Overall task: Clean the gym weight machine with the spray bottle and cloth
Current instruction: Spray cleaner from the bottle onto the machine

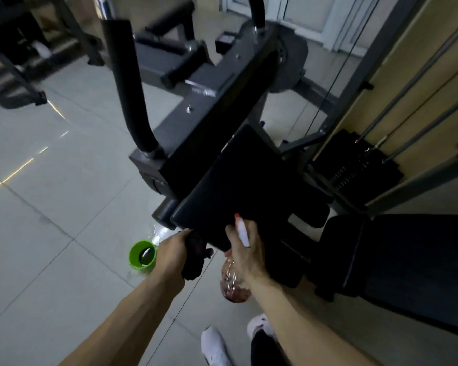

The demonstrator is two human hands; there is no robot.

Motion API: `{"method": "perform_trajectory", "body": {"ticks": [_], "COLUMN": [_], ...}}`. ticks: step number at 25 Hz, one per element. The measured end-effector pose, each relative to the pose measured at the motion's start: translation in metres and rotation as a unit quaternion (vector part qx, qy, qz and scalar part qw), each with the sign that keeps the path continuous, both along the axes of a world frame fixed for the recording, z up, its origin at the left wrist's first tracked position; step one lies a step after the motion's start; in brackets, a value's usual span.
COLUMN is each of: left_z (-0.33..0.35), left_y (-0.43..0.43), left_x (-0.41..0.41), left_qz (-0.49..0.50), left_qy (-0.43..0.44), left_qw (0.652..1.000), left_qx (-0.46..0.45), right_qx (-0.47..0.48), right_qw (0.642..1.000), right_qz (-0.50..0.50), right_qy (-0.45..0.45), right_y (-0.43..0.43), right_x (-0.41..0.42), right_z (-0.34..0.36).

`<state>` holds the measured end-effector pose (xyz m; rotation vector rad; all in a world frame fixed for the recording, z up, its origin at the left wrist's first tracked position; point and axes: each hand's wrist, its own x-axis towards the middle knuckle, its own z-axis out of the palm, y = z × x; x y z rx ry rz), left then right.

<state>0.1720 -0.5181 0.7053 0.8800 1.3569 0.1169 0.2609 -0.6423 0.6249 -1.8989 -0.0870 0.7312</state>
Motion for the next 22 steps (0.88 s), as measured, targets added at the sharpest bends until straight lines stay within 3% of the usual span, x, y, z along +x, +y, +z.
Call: {"method": "perform_trajectory", "body": {"ticks": [6,9,15,22], "left_z": [0.104,0.155,0.198,0.189], "left_y": [0.009,0.026,0.061,0.077], "left_x": [0.084,0.124,0.160,0.157], "left_qz": [0.011,-0.013,-0.057,-0.067], "left_qy": [-0.127,-0.190,-0.134,-0.104], "left_qw": [0.992,0.982,0.982,0.984], "left_qx": [-0.011,-0.003,0.122,0.126], "right_qx": [-0.016,0.037,0.153,0.200], "right_qw": [0.988,0.977,0.950,0.929], "right_qz": [-0.004,0.006,0.092,0.191], "right_qy": [-0.153,-0.208,-0.255,-0.248], "right_y": [0.002,0.025,0.108,0.199], "right_x": [0.090,0.142,0.217,0.239], "right_z": [0.128,0.192,0.282,0.292]}}
